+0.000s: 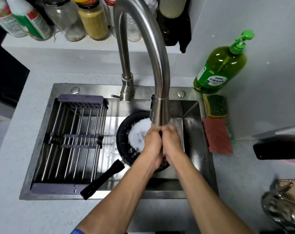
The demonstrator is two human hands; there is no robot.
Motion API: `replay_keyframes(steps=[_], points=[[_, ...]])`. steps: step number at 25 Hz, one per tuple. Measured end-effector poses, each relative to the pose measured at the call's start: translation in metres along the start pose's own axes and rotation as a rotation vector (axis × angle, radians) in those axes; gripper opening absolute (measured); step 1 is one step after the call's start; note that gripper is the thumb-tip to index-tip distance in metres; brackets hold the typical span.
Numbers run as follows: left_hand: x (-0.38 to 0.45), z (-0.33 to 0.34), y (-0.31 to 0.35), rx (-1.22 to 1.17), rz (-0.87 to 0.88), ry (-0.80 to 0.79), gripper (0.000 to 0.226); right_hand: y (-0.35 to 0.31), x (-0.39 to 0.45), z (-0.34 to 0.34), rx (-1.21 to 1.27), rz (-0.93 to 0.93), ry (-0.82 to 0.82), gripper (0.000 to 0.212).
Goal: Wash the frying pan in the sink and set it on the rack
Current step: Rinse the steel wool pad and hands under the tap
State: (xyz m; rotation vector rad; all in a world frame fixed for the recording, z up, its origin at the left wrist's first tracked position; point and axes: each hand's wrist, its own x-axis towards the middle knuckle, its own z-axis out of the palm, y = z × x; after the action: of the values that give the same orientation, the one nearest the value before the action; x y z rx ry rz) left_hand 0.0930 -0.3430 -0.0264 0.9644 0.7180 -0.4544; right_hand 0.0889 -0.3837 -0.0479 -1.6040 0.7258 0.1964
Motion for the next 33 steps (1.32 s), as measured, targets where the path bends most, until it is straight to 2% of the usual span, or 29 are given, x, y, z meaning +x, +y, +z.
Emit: replay_keyframes(steps=[1, 3, 6, 9, 11, 12, 13, 15, 17, 19, 21, 23, 24, 25, 26, 27, 29, 30, 31, 33], points=[[0.004, -0.003, 0.001, 0.060, 0.040, 0.015, 0.033, 0.001, -0.004, -0.007, 0.117, 0.031, -0.136, 0.023], [0.009, -0.010, 0.003, 0.160, 0.072, 0.044, 0.039, 0.002, -0.009, -0.005, 0.072, -0.003, -0.112, 0.024], [0.013, -0.015, -0.007, 0.415, 0.083, -0.042, 0.032, 0.007, -0.002, -0.010, 0.149, 0.072, -0.098, 0.039], [0.014, -0.021, -0.017, 0.266, 0.019, -0.027, 0.037, 0.011, -0.005, -0.041, 0.265, 0.198, -0.135, 0.033], [0.021, -0.023, -0.018, 0.225, 0.009, -0.005, 0.034, 0.025, -0.009, -0.073, 0.327, 0.243, -0.048, 0.026], [0.022, -0.023, -0.018, 0.232, 0.015, -0.030, 0.032, 0.033, -0.010, -0.093, 0.344, 0.226, 0.063, 0.024], [0.024, -0.022, -0.019, 0.232, 0.019, -0.061, 0.031, 0.040, -0.010, -0.120, 0.304, 0.160, 0.223, 0.024], [0.025, -0.017, -0.024, 0.206, 0.007, -0.096, 0.033, 0.052, -0.003, -0.175, 0.067, 0.001, 0.562, 0.021], [0.027, -0.012, -0.029, 0.189, -0.001, -0.093, 0.038, 0.061, 0.011, -0.221, -0.181, -0.111, 0.743, 0.015], [0.029, -0.010, -0.034, 0.169, -0.010, -0.088, 0.042, 0.069, 0.036, -0.248, -0.373, -0.138, 0.760, 0.014], [0.031, -0.010, -0.039, 0.162, -0.018, -0.076, 0.041, 0.071, 0.051, -0.257, -0.557, -0.103, 0.649, 0.017], [0.033, -0.013, -0.040, 0.142, -0.013, -0.049, 0.040, 0.076, 0.047, -0.253, -0.715, -0.218, 0.632, 0.017], [0.034, -0.015, -0.038, 0.132, -0.012, -0.035, 0.040, 0.075, 0.038, -0.241, -0.702, -0.316, 0.651, 0.020], [0.034, -0.016, -0.037, 0.112, -0.017, -0.030, 0.040, 0.072, 0.025, -0.224, -0.607, -0.387, 0.633, 0.022], [0.033, -0.015, -0.037, 0.094, -0.026, -0.028, 0.040, 0.068, 0.010, -0.198, -0.436, -0.412, 0.538, 0.025], [0.032, -0.014, -0.035, 0.073, -0.037, -0.030, 0.040, 0.059, -0.003, -0.165, -0.206, -0.373, 0.357, 0.026], [0.026, -0.011, -0.028, 0.040, -0.067, -0.030, 0.041, 0.031, -0.014, -0.094, 0.331, -0.157, -0.004, 0.024], [0.025, -0.011, -0.024, -0.006, -0.084, -0.044, 0.042, 0.019, -0.011, -0.060, 0.589, -0.014, -0.114, 0.028], [0.024, -0.011, -0.018, -0.082, -0.100, -0.070, 0.046, 0.003, -0.007, -0.031, 0.803, 0.141, -0.208, 0.034], [0.022, -0.011, -0.007, -0.249, -0.108, -0.098, 0.055, -0.016, 0.004, 0.004, 0.991, 0.332, -0.233, 0.046]])
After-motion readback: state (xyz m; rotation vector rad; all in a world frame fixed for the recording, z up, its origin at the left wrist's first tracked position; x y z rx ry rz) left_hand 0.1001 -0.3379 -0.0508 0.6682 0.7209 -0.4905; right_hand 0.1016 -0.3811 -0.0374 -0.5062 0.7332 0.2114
